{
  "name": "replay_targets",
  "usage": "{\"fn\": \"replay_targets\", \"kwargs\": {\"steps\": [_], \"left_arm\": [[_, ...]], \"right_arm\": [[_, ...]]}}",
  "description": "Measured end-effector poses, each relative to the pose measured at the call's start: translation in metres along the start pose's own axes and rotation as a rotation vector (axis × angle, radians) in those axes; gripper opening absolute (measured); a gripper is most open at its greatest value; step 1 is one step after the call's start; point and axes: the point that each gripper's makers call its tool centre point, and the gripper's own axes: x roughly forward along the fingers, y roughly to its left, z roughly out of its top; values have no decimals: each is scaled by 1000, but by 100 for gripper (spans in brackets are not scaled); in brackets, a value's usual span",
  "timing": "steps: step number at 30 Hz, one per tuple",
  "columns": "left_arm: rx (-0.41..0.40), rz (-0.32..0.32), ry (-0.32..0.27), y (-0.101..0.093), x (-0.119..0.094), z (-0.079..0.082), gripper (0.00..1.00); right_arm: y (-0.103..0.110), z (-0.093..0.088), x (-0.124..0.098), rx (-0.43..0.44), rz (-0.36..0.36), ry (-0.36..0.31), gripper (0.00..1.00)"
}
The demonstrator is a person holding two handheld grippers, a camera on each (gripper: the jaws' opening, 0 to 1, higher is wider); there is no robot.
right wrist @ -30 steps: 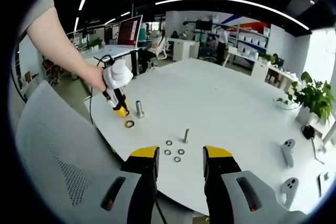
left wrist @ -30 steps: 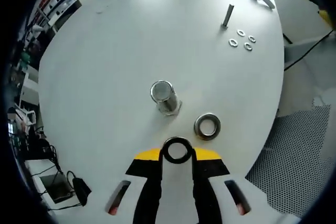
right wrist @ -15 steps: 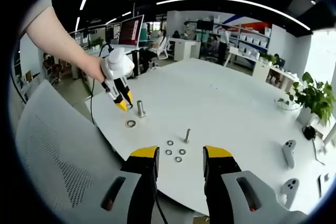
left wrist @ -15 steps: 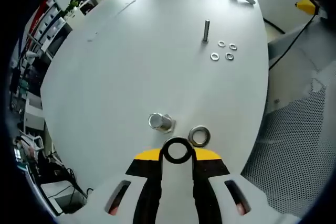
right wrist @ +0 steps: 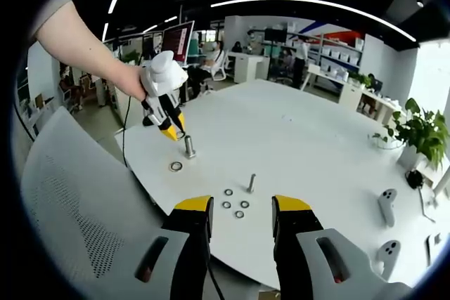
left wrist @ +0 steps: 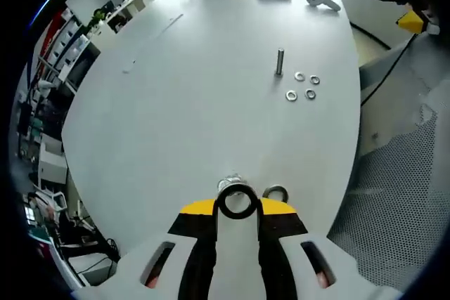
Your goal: Place the washer onto the threaded stud by aligning its center hole with the stud, sliding it down to the base, and recovering from edge contact or off-axis alignment until the washer reaches the visible bottom stop.
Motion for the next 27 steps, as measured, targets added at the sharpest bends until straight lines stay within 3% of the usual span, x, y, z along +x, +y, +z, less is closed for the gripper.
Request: {"fn": "replay_targets", "kwargs": {"steps": [10, 27], "left_arm": [[31, -6, 25, 3, 12, 9, 19], [72, -30, 77, 8, 27, 2, 19]], "right_arm": [[2, -1, 1, -8, 5, 6, 35], [-1, -1, 0, 0, -8, 9, 35]]}}
